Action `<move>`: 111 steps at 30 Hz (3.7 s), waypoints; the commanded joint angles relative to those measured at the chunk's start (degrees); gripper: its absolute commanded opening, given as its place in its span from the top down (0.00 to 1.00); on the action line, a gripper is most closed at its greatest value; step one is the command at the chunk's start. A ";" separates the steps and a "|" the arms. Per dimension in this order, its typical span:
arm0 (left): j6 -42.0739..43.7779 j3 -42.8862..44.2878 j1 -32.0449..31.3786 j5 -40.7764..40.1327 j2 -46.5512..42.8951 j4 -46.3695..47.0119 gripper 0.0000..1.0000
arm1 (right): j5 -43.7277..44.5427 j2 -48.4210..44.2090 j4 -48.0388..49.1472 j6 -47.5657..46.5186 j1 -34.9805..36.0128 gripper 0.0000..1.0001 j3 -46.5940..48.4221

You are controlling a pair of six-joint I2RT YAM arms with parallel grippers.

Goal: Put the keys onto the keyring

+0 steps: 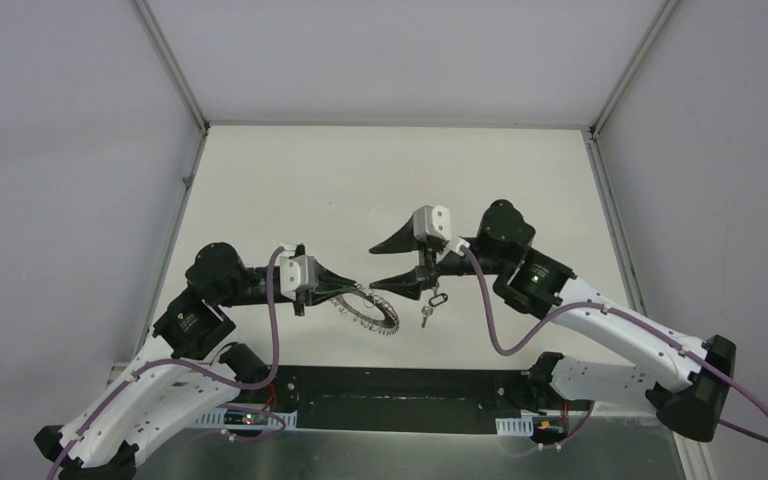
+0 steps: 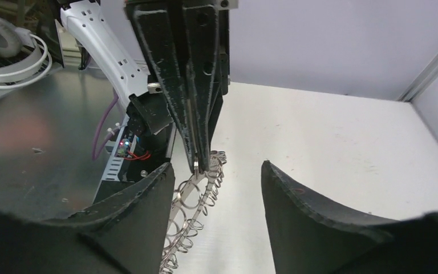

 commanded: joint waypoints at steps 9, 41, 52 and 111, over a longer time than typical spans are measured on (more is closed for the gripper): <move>1.17 2.90 -0.40 2.43 -0.17 1.32 1.00 | -5.78 8.42 1.71 3.20 -0.20 0.61 4.62; -2.13 3.63 -0.40 -0.07 1.77 1.37 1.00 | -6.23 11.23 -2.28 2.32 0.11 0.82 3.04; -5.76 3.42 -0.39 -2.59 1.06 1.51 0.81 | -0.17 10.17 -2.70 4.54 -0.05 1.00 1.44; -22.64 -8.50 -0.40 -0.37 6.39 28.28 0.87 | -8.93 1.86 17.15 24.79 -8.77 1.00 -8.38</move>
